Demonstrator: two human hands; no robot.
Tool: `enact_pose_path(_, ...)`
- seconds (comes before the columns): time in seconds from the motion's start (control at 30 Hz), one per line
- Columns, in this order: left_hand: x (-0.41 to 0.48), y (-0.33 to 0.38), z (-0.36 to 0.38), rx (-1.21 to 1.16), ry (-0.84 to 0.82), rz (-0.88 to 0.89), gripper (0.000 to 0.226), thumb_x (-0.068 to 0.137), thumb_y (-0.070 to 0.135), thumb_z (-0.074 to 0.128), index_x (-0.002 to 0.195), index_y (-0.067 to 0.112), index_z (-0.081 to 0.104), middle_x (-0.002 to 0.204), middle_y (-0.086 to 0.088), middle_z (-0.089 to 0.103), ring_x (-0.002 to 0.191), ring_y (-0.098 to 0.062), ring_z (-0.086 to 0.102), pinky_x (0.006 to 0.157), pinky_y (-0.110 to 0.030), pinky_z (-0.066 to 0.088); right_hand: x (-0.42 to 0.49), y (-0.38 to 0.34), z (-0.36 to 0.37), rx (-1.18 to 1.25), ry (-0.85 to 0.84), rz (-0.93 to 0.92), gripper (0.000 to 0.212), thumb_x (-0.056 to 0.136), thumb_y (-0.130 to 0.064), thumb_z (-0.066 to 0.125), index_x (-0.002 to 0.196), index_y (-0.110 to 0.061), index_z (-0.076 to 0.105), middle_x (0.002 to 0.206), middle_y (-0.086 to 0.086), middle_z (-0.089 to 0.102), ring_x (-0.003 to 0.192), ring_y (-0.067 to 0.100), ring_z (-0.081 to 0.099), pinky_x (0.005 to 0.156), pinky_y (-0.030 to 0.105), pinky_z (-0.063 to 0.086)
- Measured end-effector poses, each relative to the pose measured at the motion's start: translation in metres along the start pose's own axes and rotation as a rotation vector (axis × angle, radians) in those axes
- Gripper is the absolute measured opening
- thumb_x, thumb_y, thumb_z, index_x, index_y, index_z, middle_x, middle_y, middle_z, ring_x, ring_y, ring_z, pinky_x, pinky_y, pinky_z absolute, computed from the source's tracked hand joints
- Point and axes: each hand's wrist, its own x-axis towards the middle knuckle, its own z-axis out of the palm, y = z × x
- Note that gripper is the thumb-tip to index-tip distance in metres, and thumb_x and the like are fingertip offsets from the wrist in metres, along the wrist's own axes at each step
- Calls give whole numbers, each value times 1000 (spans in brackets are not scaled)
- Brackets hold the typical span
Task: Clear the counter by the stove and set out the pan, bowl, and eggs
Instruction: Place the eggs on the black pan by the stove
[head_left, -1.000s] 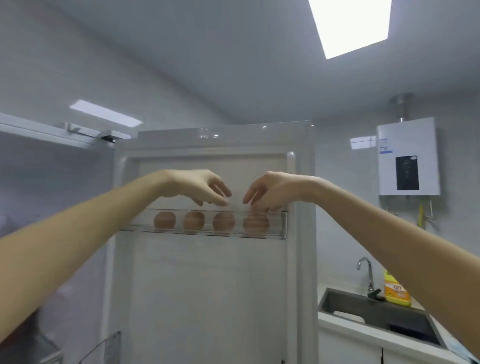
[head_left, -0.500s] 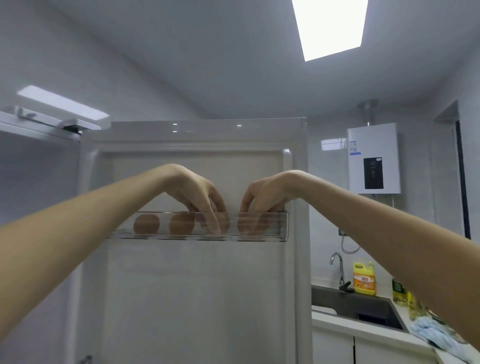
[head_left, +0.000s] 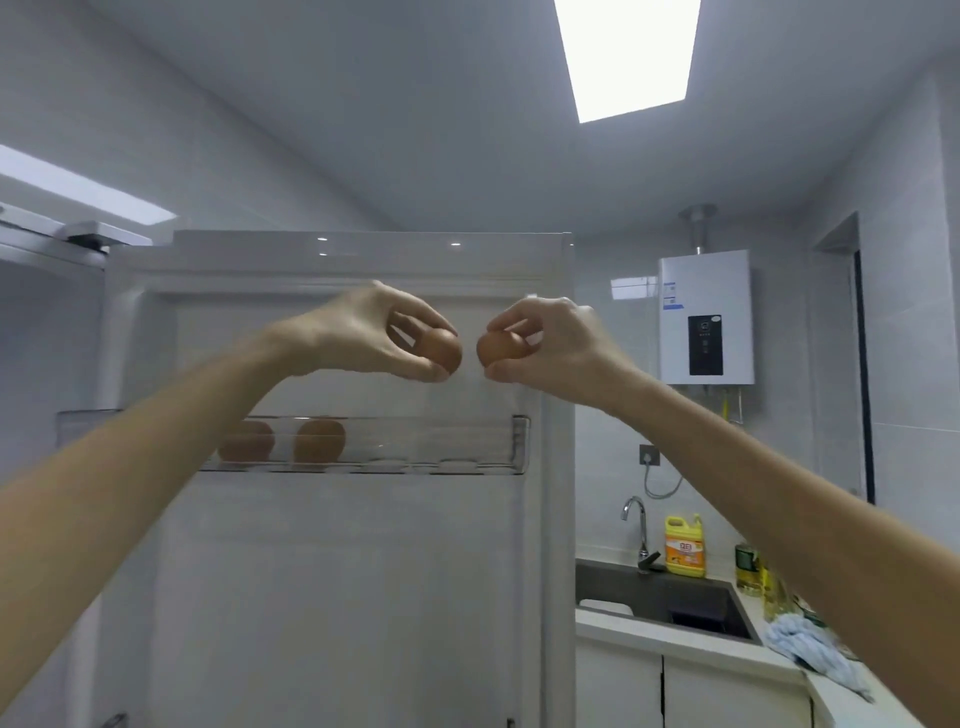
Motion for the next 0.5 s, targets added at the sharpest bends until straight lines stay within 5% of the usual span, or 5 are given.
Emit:
enact_pose_path(0.13, -11, 24, 31, -68, 195, 167, 49, 54, 36, 85, 101, 31, 71, 93, 9, 72, 80, -3, 69, 78, -19, 55, -30, 27, -12, 94, 195, 0, 43, 72, -25, 81, 112, -22, 66, 104, -2, 69, 89, 11, 65, 73, 13, 50)
enact_pose_path(0.27, -5, 54, 83, -114, 194, 285, 57, 50, 53, 85, 102, 35, 68, 96, 12, 71, 81, -4, 69, 77, -21, 56, -69, 64, -37, 60, 263, 7, 47, 73, -23, 81, 116, -15, 64, 106, 0, 69, 86, 8, 63, 67, -1, 44)
enact_pose_path(0.43, 21, 101, 165, -231, 127, 355, 53, 59, 38, 80, 109, 28, 64, 102, 6, 70, 84, -7, 68, 76, -25, 58, -129, 110, -92, -21, 304, 83, 46, 73, -25, 81, 114, -18, 63, 106, -1, 69, 91, 10, 65, 78, 15, 53)
enact_pose_path(0.5, 31, 125, 201, -308, 96, 378, 53, 60, 37, 80, 109, 28, 63, 101, 8, 70, 84, -6, 68, 76, -25, 58, -155, 126, -121, -79, 309, 132, 49, 73, -24, 81, 117, -15, 62, 108, 0, 69, 94, 11, 64, 78, 11, 51)
